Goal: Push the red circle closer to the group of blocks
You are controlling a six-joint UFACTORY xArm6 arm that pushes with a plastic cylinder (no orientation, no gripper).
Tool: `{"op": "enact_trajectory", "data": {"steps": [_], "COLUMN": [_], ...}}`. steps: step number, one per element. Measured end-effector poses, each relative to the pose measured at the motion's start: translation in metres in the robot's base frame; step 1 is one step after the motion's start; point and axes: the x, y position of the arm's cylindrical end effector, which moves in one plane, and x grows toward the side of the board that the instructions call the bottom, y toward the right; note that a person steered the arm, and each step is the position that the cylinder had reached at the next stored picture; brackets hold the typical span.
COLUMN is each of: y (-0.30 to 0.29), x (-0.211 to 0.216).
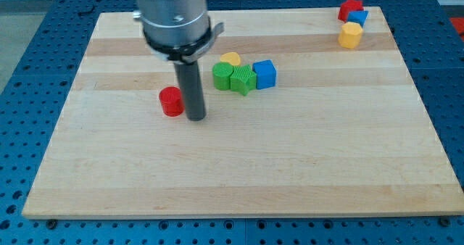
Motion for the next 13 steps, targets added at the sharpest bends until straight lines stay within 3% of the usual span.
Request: {"op": "enact_trajectory", "data": {"steps": [1, 2, 3, 4, 6, 9, 10, 12, 13], "y": [0.010, 0.010, 0.000, -0.043, -0.058, -0.102, -0.088, -0.005, -0.016], "x": [-0.022, -0.013, 0.026, 0.033, -0.034, -0.037, -0.056, -0.066, -0.065]}}
